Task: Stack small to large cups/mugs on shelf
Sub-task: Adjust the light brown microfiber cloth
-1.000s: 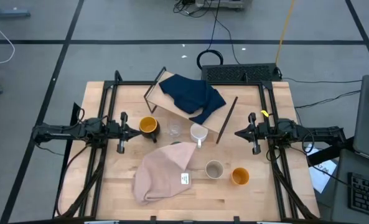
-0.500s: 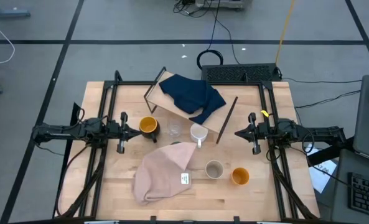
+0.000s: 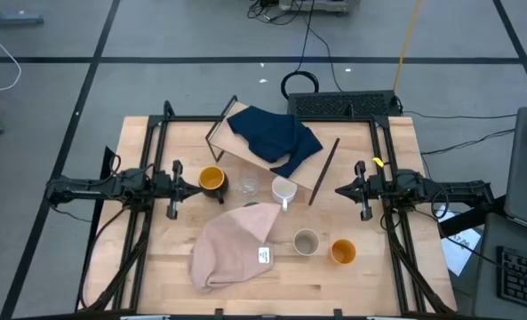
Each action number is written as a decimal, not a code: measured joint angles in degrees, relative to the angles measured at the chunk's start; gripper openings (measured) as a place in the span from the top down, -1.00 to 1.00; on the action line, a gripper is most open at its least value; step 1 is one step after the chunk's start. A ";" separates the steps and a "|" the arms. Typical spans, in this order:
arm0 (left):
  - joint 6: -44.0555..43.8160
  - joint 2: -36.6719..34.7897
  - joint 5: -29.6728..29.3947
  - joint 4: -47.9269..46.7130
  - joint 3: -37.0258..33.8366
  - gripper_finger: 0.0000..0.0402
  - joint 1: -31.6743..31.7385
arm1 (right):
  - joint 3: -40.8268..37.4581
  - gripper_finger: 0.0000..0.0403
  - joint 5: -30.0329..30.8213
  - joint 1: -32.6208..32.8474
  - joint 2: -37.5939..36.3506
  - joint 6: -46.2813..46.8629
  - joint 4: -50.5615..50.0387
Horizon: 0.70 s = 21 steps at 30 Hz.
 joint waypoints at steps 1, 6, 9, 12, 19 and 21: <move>-0.90 -0.01 0.00 0.00 0.01 0.97 0.00 | -0.01 1.00 0.00 0.02 -0.02 0.00 -0.01; -1.24 0.00 0.00 0.06 0.01 0.97 0.01 | -0.01 1.00 0.00 0.02 -0.01 0.00 0.00; -1.25 -0.02 0.00 0.06 0.00 0.97 0.00 | -0.01 1.00 0.00 0.02 0.00 0.00 -0.01; -1.27 0.00 0.00 0.07 0.02 0.97 0.00 | -0.02 1.00 0.00 0.00 0.00 0.00 0.00; 0.91 -0.02 -0.02 0.15 0.02 0.97 0.00 | 0.00 1.00 0.00 0.02 0.00 0.00 0.00; 1.73 -0.02 -0.02 0.17 0.01 0.97 0.02 | -0.01 1.00 0.00 0.00 -0.01 0.00 0.00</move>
